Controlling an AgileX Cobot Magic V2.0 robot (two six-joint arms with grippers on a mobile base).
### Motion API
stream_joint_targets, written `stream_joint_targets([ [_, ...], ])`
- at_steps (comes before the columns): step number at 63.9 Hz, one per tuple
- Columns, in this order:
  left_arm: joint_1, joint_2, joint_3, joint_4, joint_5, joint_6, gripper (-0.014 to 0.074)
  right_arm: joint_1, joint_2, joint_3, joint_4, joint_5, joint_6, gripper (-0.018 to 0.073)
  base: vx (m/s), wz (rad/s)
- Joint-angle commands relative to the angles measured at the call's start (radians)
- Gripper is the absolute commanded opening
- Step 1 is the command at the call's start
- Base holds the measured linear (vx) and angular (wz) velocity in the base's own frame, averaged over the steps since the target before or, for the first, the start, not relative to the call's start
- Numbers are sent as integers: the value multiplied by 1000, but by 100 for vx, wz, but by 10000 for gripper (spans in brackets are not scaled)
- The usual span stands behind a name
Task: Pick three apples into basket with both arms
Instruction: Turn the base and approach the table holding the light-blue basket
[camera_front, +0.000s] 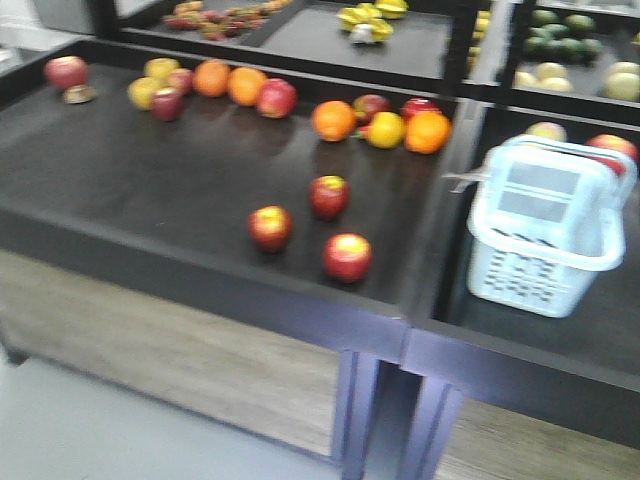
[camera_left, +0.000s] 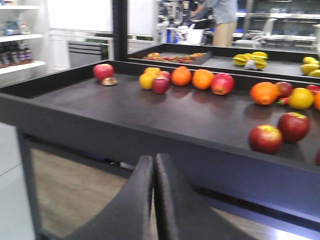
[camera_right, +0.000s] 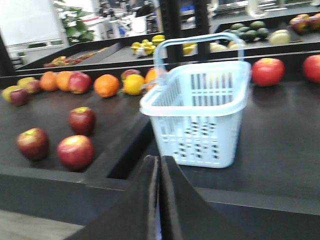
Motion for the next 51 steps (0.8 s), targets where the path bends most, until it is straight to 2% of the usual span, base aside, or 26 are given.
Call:
stream_joint_targets([
  [1,-8,-15,22,-7,-70,0,-6,-2,-6,7,-11,-74,-4,-5,7,-53],
  [51,-8,-15,22,-7,-70,0,-6,-2,-6,7,-11,-74,-4,-5,7,-40],
])
